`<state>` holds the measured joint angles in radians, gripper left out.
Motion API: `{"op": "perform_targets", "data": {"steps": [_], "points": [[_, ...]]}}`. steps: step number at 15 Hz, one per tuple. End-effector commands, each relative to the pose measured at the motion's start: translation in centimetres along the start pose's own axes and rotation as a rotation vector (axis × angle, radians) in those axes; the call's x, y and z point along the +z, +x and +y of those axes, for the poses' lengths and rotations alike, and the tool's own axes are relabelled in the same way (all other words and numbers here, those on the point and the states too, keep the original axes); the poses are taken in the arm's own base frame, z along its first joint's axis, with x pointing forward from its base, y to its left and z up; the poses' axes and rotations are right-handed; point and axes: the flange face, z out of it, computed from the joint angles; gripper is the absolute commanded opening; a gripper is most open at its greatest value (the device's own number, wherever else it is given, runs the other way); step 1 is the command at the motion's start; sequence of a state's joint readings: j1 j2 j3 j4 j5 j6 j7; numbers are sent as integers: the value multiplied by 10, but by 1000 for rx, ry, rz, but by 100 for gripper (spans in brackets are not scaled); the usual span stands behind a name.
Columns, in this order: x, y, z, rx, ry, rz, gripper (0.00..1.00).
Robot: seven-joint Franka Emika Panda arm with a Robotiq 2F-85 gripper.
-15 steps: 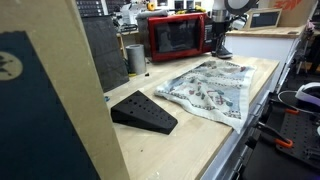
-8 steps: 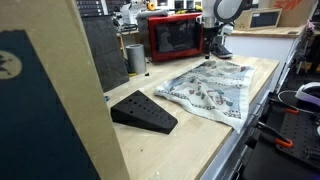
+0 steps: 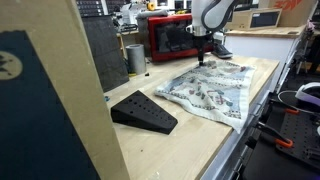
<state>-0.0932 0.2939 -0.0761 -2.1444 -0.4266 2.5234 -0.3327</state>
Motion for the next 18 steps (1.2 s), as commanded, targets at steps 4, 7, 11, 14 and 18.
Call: {"op": "perform_targets", "data": {"steps": [4,7,11,14,18], "points": [[14,22,6,-96,23,-74,92],[11,28,9,-126,-13,-78,68],[6,33,9,-163,-48,-75,37],[5,33,4,-188,-62,-79,15],[1,33,1,-219,-106,-80,0]]}}
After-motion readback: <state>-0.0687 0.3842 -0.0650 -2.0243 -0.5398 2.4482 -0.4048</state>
